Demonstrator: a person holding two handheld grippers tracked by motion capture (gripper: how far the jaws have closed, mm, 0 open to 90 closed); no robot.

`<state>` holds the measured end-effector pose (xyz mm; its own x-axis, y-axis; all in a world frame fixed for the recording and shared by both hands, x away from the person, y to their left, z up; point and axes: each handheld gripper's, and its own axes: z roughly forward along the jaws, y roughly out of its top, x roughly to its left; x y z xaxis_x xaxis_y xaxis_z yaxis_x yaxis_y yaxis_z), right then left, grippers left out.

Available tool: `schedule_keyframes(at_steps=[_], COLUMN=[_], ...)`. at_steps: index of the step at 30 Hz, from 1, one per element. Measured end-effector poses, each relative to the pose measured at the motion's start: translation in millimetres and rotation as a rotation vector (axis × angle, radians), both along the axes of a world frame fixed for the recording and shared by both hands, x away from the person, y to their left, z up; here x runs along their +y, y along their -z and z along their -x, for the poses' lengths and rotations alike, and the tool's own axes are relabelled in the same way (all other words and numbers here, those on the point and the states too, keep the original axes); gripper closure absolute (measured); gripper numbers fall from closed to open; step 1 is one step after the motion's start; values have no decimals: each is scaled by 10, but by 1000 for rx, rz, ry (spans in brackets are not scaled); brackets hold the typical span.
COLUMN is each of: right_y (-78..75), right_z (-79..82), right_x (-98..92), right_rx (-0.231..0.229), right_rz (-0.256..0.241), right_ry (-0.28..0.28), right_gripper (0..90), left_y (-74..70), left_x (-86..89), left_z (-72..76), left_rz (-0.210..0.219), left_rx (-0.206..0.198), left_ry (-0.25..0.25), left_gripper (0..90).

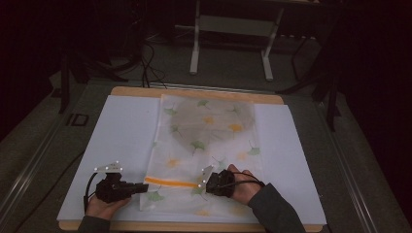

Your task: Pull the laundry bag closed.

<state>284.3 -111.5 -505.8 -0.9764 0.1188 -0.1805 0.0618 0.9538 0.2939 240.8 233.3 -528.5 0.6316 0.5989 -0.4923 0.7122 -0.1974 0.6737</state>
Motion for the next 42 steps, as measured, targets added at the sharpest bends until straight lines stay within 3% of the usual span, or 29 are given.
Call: schedule_keyframes(at_steps=[42], right_y=[-35], right_z=[-34], right_x=[-460], right_rx=[-6], right_rz=[20], right_ry=[78], right_gripper=[900], left_y=[-2], left_x=[30], left_z=[6], left_rz=[2], left_rx=[-2], left_ry=[-13], left_gripper=[883])
